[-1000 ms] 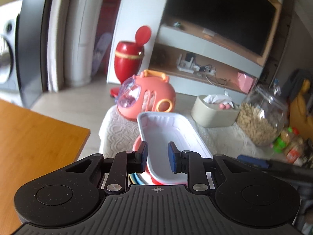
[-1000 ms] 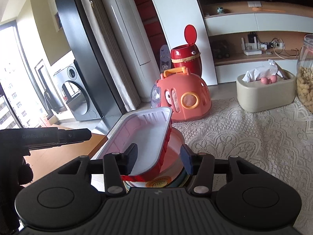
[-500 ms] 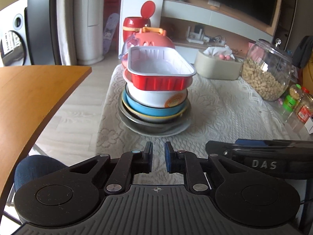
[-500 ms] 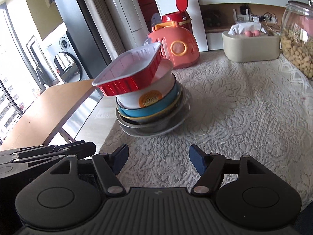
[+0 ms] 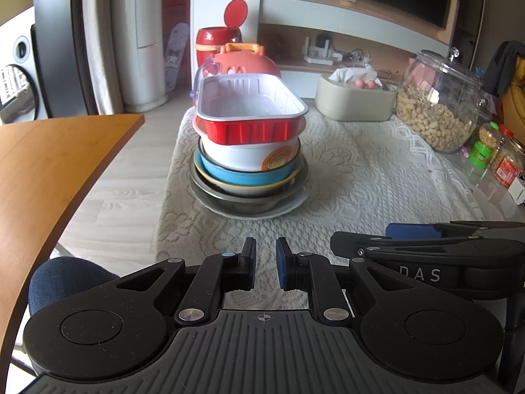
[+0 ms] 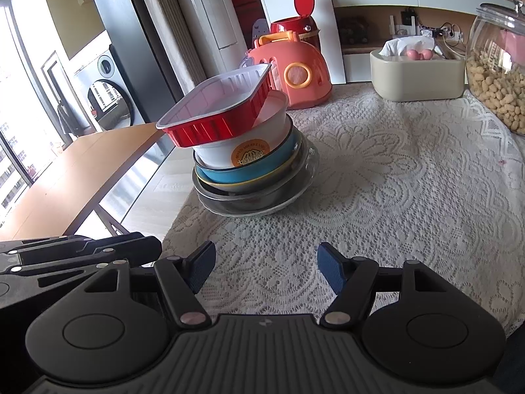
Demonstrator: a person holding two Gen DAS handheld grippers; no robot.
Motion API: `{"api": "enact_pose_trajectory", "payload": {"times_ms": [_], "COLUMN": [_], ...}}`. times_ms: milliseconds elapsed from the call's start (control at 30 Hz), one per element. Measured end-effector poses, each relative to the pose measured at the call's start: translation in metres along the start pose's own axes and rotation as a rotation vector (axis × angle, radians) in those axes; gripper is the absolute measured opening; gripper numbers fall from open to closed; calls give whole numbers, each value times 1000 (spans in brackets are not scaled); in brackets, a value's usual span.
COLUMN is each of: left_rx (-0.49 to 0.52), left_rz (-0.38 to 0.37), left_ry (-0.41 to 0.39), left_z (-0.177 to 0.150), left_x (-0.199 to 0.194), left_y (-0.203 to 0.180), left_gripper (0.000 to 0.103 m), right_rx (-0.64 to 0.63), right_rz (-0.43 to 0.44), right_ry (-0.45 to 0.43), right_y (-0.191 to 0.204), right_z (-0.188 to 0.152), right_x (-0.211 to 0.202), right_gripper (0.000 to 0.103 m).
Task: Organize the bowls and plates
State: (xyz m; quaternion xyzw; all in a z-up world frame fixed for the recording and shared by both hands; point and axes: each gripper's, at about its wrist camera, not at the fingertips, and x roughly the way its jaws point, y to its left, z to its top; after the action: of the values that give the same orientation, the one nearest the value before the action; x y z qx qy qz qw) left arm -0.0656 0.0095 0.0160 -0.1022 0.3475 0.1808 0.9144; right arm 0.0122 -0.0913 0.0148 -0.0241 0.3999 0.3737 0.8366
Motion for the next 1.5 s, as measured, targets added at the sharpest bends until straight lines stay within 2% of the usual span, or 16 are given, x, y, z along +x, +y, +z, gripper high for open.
{"api": "enact_pose_trajectory", "payload": {"times_ms": [733, 1500], "left_rx": [-39, -60], "left_rz": [-35, -18], "left_ry": [25, 36], "left_z": [-4, -4], "left_x": [0, 2], "left_y": [5, 10], "left_gripper": [17, 17], "right_rx": [-2, -11], "right_rz": [-2, 9], "right_ry": [14, 8], "right_y": [2, 4], "right_z": [-4, -5], "right_x": [3, -1], "right_gripper": [69, 69]}}
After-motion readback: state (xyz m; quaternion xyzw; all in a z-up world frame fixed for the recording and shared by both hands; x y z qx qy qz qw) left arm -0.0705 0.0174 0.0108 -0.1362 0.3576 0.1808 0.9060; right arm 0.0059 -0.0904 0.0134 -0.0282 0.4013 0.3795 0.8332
